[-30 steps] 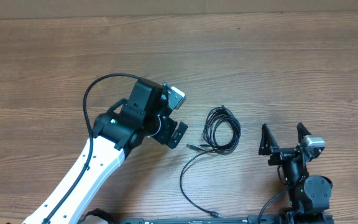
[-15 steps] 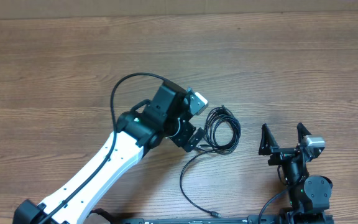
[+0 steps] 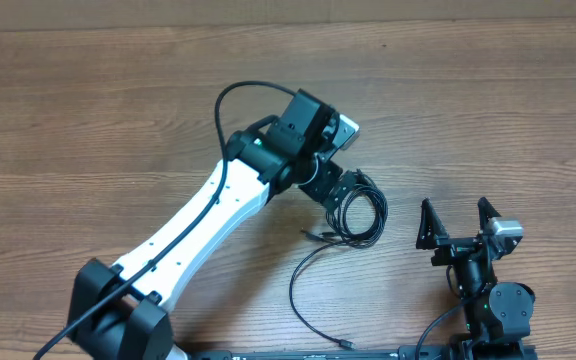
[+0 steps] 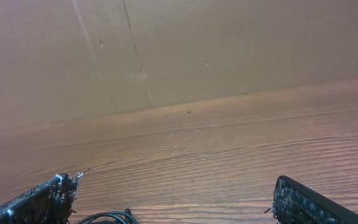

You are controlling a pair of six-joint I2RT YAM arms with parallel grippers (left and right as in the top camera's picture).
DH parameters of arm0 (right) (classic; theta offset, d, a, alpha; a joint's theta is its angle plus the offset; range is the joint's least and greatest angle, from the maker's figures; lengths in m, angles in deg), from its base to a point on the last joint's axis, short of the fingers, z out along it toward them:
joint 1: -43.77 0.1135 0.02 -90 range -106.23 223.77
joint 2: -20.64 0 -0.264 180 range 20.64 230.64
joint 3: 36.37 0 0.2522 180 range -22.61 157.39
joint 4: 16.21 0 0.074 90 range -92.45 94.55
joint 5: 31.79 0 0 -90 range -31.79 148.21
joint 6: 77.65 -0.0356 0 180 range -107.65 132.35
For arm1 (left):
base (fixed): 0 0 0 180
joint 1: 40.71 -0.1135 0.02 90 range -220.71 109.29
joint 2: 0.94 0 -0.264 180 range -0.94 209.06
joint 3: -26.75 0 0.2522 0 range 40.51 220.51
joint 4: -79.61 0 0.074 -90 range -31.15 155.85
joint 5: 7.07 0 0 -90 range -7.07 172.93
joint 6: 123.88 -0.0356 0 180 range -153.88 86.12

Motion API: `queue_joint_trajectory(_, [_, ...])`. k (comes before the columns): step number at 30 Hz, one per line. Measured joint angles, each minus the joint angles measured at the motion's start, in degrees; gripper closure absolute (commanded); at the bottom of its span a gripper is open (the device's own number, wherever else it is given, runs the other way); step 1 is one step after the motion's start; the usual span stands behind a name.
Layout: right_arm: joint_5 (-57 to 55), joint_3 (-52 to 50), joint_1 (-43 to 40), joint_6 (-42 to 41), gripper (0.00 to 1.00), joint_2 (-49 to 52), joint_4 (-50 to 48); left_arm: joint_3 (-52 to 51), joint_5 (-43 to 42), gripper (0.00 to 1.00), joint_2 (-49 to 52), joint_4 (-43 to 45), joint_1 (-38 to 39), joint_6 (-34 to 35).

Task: Untangle cables
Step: 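Lower the left gripper onto the cable coil and close on it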

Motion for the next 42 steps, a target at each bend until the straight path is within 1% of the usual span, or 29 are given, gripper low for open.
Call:
queue_joint_trajectory(11, [0.0,0.0,0.0,0.0,0.0,0.0,0.0,0.2,0.1,0.01,3.0,0.2,0.0,0.9])
queue_joint_trajectory(18, [0.0,0.0,0.0,0.0,0.0,0.0,0.0,0.3,0.2,0.04,9.2,0.2,0.0,1.2])
queue_joint_trajectory(26, [0.0,0.0,0.0,0.0,0.0,0.0,0.0,0.3,0.2,0.02,15.2,0.1,0.6,1.6])
queue_joint_trajectory(30, [0.0,0.0,0.0,0.0,0.0,0.0,0.0,0.3,0.2,0.03,16.7,0.4,1.1,1.6])
queue_joint_trajectory(32, [0.0,0.0,0.0,0.0,0.0,0.0,0.0,0.3,0.2,0.08,17.0,0.5,1.5,1.6])
queue_joint_trajectory(33, [0.0,0.0,0.0,0.0,0.0,0.0,-0.1,0.3,0.2,0.13,17.0,0.5,1.7,1.6])
queue_joint_trajectory(35, [0.0,0.0,0.0,0.0,0.0,0.0,0.0,0.3,0.2,0.28,17.0,0.6,2.1,1.5])
queue_joint_trajectory(38, [0.0,0.0,0.0,0.0,0.0,0.0,0.0,0.3,0.2,0.56,17.0,0.7,2.4,1.5])
queue_joint_trajectory(39, [0.0,0.0,0.0,0.0,0.0,0.0,0.0,0.3,0.2,0.61,17.0,0.7,2.4,1.5])
queue_joint_trajectory(40, [0.0,0.0,0.0,0.0,0.0,0.0,0.0,0.3,0.2,0.65,17.0,0.7,2.4,1.6])
queue_joint_trajectory(42, [0.0,0.0,0.0,0.0,0.0,0.0,0.0,0.3,0.2,0.66,17.0,0.8,2.4,1.6])
